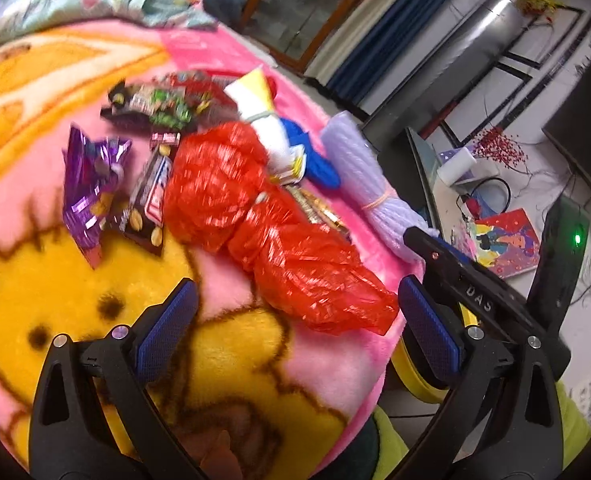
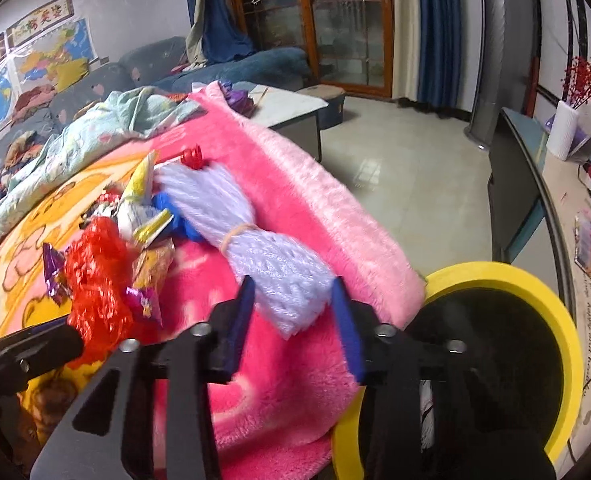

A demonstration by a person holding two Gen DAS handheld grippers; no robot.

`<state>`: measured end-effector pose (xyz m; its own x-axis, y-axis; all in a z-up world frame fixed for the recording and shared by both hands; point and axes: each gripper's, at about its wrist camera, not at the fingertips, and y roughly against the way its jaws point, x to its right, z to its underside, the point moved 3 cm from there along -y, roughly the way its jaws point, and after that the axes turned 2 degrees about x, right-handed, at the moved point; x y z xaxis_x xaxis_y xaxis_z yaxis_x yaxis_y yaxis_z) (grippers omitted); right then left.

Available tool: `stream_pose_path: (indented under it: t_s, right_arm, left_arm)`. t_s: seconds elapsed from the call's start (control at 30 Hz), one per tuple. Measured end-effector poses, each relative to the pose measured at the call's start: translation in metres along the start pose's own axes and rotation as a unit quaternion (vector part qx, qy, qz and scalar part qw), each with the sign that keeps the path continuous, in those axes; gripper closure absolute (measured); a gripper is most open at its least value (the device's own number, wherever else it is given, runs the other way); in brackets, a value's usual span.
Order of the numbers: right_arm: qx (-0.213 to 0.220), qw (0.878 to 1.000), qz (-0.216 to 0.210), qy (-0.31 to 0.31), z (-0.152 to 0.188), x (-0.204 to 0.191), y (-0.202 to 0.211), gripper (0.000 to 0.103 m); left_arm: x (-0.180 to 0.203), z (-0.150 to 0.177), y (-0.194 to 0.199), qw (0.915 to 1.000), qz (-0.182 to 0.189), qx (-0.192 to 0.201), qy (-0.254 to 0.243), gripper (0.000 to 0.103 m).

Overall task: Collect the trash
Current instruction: 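Grasp the red plastic bag with the left tool while the right tool grasps the lavender foam net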

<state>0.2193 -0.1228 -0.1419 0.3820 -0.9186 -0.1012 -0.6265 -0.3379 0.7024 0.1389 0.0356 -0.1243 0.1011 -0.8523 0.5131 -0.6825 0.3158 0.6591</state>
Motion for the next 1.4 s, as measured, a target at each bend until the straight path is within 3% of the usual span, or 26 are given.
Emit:
stream_pose_path:
  t_s: [0.1, 0.3, 0.37, 0.47, 0.77, 1.0, 1.4]
  right_arm:
    - [-0.001, 1.0, -0.006, 0.002, 0.004, -0.001, 0.001, 0.075]
    - [0.004, 1.0, -0.016, 0.003, 0.007, -0.006, 0.009, 0.079]
    - [0.003, 1.0, -0.019, 0.003, 0.008, -0.007, 0.011, 0.08]
    - [0.008, 1.0, -0.017, 0.005, 0.01, -0.007, 0.019, 0.081]
    - [0.038, 0.999, 0.004, 0.004, 0.007, -0.008, 0.049, 0.083]
    - [0.073, 0.997, 0.008, 0.013, 0.0, -0.018, 0.076, 0.083]
    - [0.094, 0.996, 0.004, 0.011, 0.001, -0.02, 0.113, 0.083]
  left_arm:
    - [0.0, 0.002, -0.001, 1.0, -0.005, 0.002, 0.0, 0.019]
    - [-0.004, 0.001, 0.0, 0.9999, -0.009, 0.003, 0.009, 0.056]
    - [-0.004, 0.001, -0.001, 0.9999, -0.008, 0.0, 0.009, 0.076]
    - [-0.005, 0.002, 0.001, 1.0, -0.004, 0.002, 0.007, 0.086]
    - [0.003, 0.002, 0.024, 0.9991, -0.002, 0.027, -0.031, 0.097]
    - [0.015, -0.006, 0.055, 0.995, -0.005, 0.077, -0.064, 0.098]
    - [0.048, -0.009, 0.086, 0.9862, 0.01, 0.122, -0.111, 0.099]
